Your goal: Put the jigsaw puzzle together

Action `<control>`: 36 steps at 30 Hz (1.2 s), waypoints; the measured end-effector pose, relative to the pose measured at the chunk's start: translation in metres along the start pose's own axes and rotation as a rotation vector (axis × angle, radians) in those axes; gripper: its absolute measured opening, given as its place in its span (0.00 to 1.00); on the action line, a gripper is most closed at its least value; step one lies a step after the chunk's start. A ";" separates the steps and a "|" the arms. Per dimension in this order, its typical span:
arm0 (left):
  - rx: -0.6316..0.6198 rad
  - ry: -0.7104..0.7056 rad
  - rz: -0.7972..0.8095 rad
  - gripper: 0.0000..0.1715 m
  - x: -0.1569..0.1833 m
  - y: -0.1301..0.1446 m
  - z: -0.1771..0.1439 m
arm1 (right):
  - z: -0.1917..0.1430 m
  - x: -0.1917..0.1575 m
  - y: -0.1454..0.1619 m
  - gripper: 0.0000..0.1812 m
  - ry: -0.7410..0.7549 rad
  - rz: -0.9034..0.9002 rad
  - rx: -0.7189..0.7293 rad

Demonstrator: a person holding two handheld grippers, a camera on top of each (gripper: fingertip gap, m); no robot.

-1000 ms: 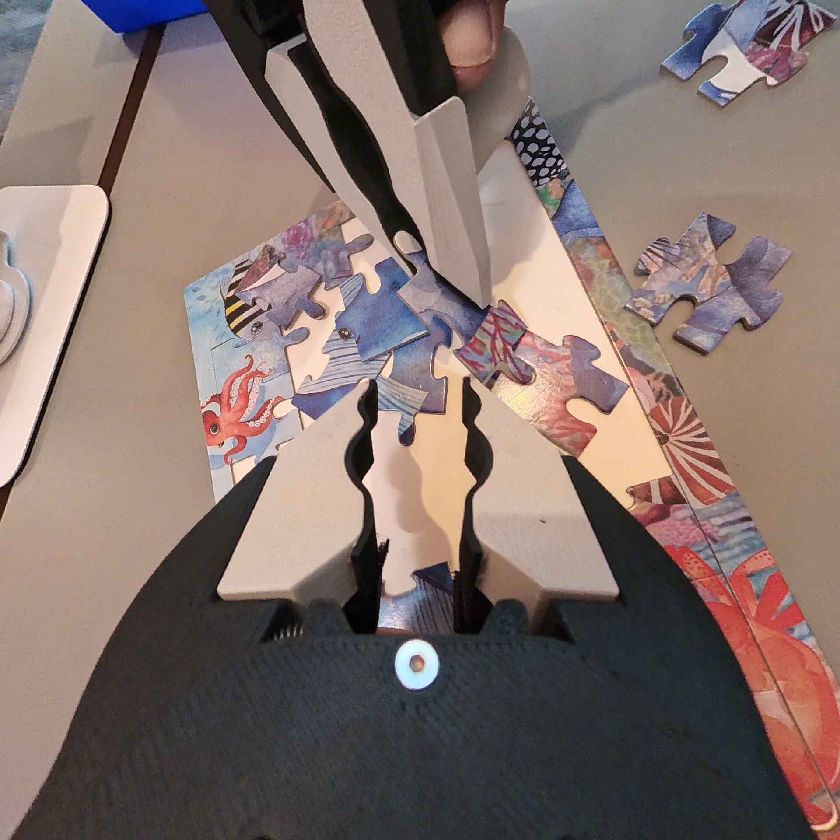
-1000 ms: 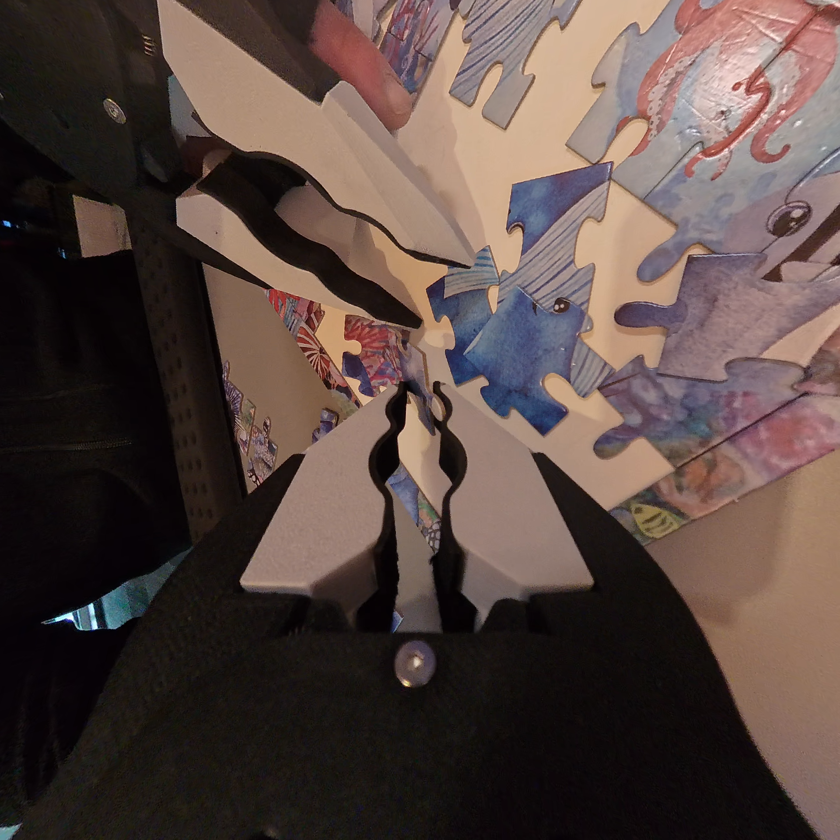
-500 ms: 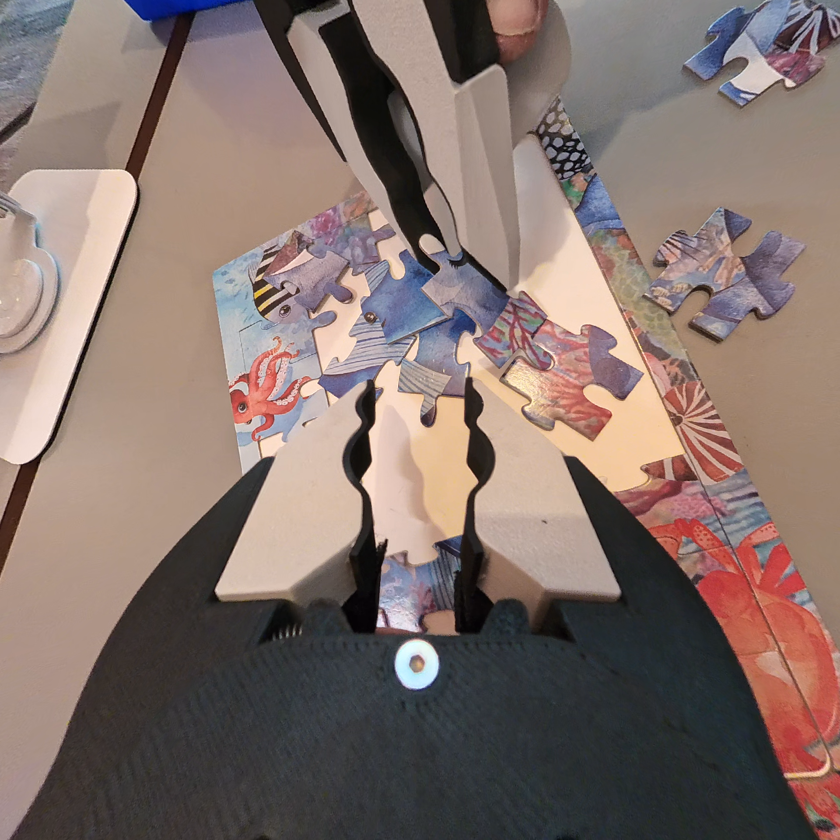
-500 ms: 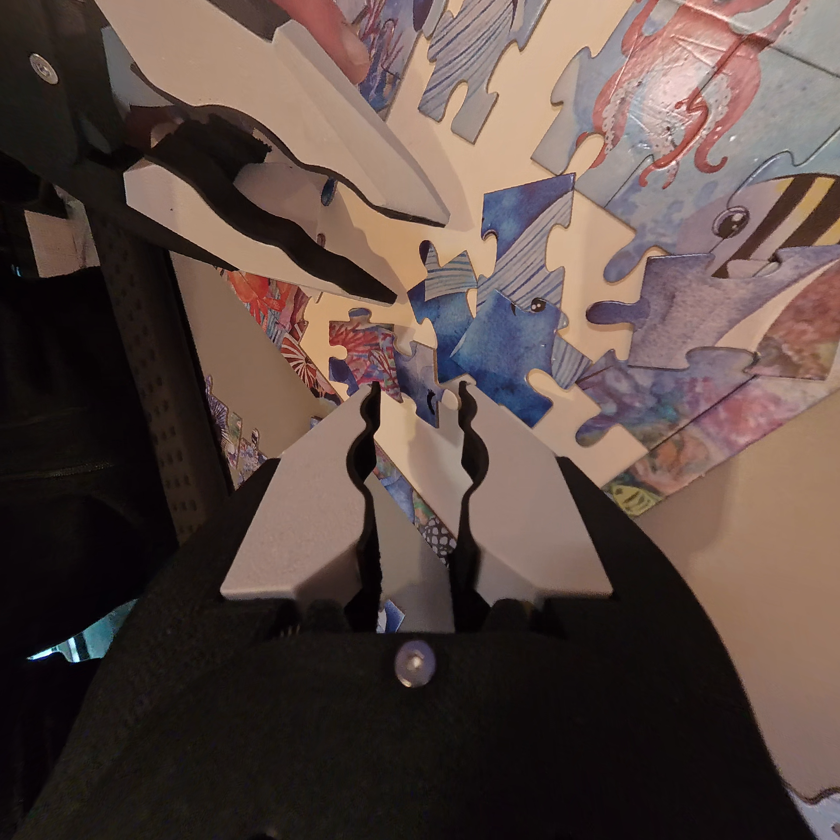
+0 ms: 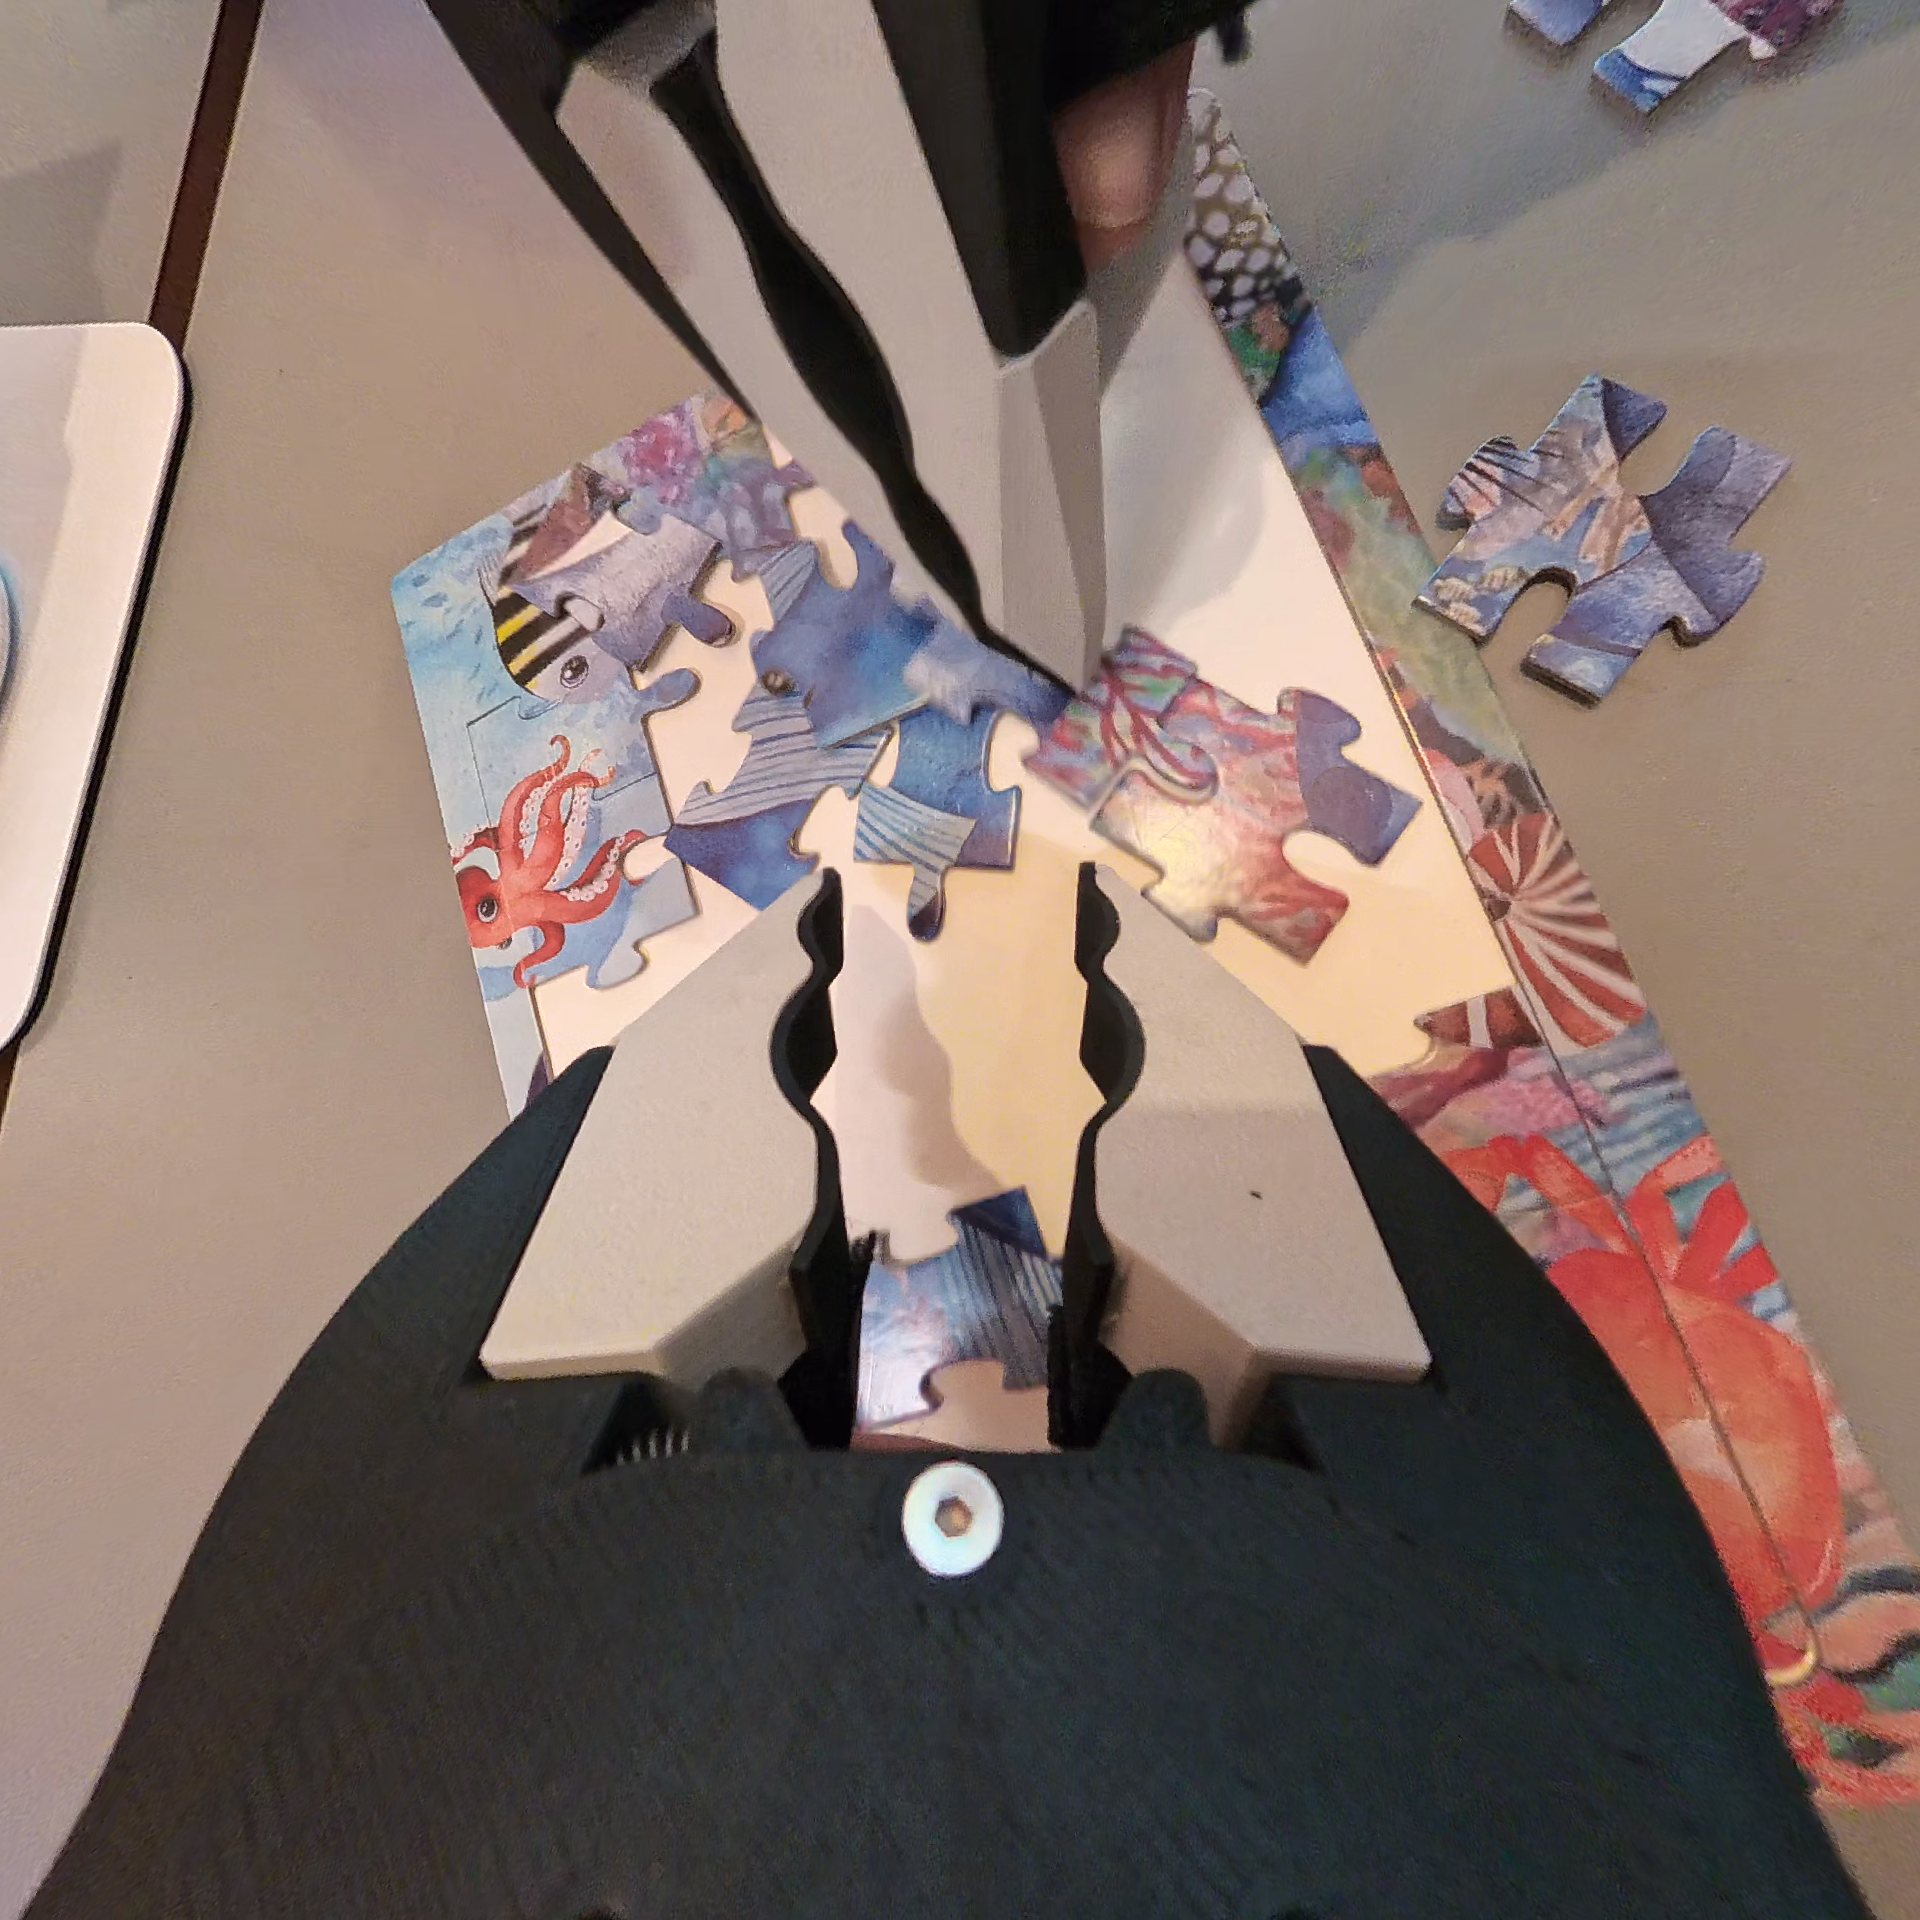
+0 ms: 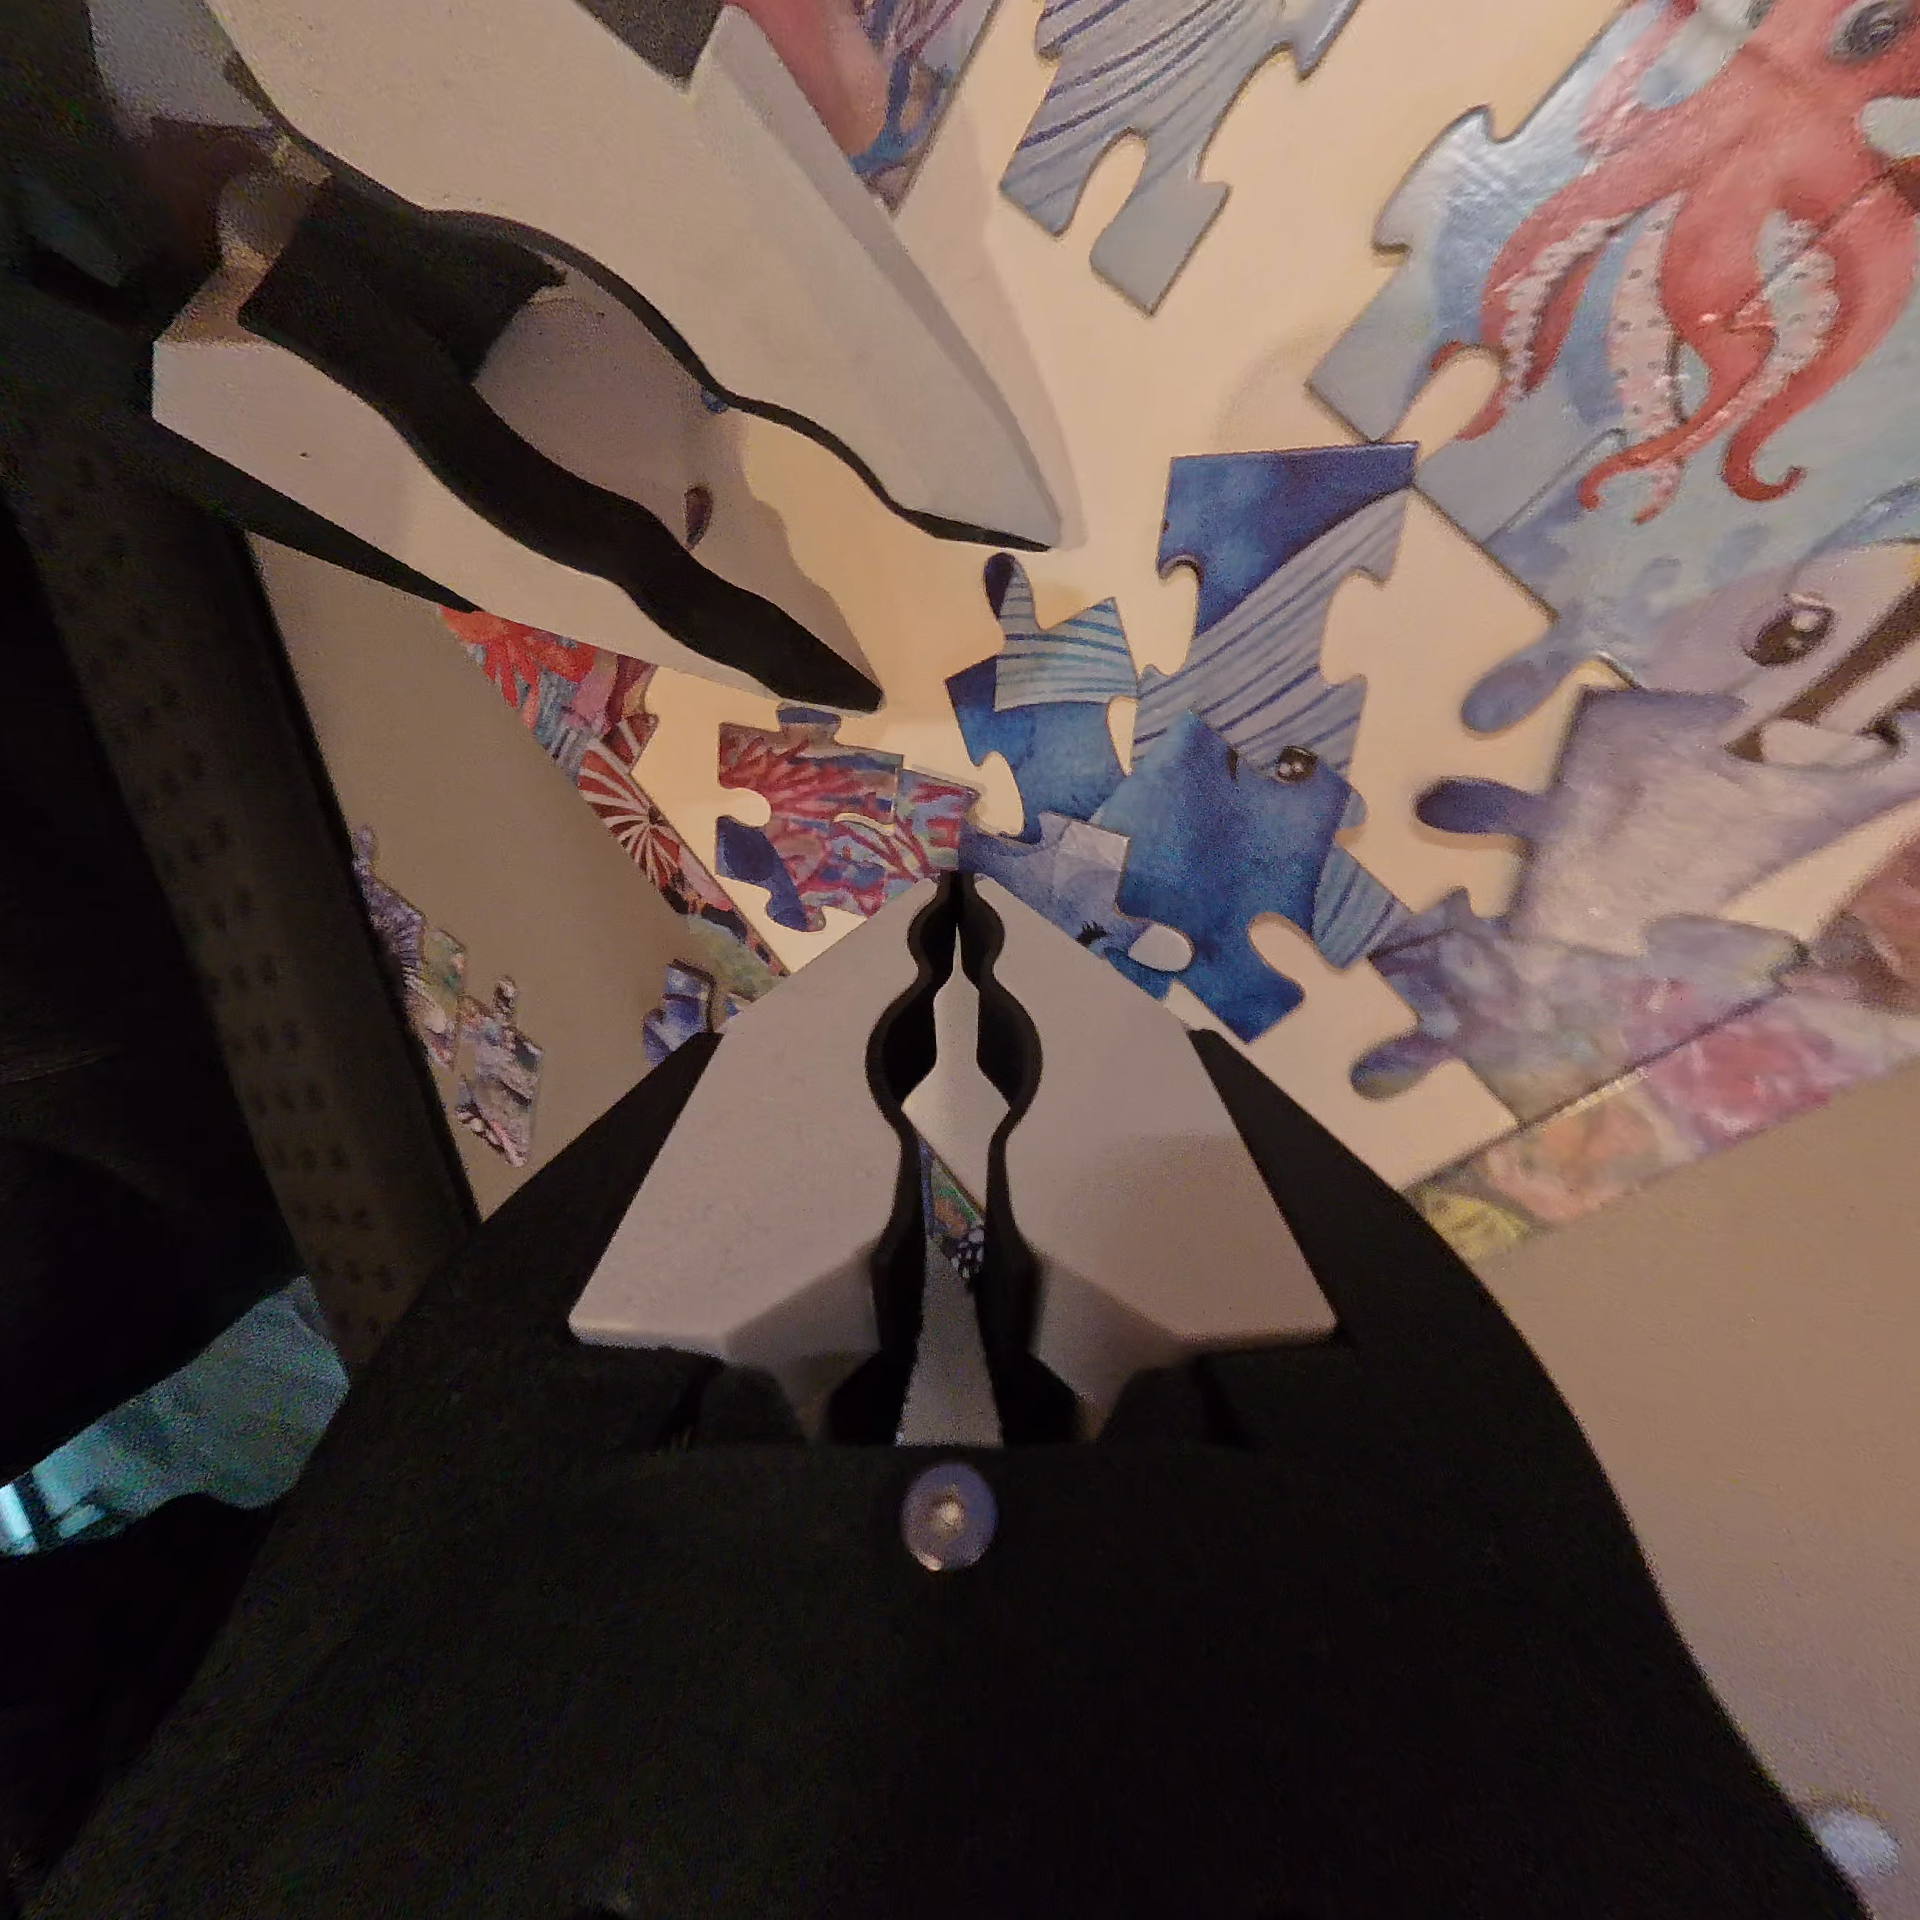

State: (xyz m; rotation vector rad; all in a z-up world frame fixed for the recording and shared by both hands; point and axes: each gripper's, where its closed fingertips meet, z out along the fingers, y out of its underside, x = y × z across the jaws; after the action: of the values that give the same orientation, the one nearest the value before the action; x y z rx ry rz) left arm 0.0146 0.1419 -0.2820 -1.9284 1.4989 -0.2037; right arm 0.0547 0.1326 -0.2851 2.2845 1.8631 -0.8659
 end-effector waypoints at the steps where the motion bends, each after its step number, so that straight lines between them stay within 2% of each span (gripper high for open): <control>1: 0.000 0.003 -0.002 0.25 0.001 0.000 0.000 | 0.002 -0.005 -0.006 0.00 -0.033 0.000 0.030; 11: 0.000 0.016 -0.017 0.25 0.001 0.001 -0.001 | 0.007 -0.010 -0.009 0.00 0.004 -0.032 -0.004; 23: -0.007 0.006 0.001 0.26 0.002 0.001 -0.003 | 0.003 -0.001 -0.005 0.00 0.082 0.001 -0.031; 30: 0.049 -0.019 0.021 0.24 0.001 -0.013 -0.007 | 0.003 -0.001 -0.004 0.00 0.131 -0.004 -0.057; 36: 0.049 -0.034 0.014 0.24 0.004 -0.014 0.005 | 0.006 -0.006 -0.004 0.00 0.117 -0.014 -0.070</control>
State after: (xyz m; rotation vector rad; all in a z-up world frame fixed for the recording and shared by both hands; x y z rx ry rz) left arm 0.0297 0.1422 -0.2782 -1.8731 1.4720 -0.1981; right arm 0.0479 0.1263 -0.2859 2.3295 1.9252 -0.6698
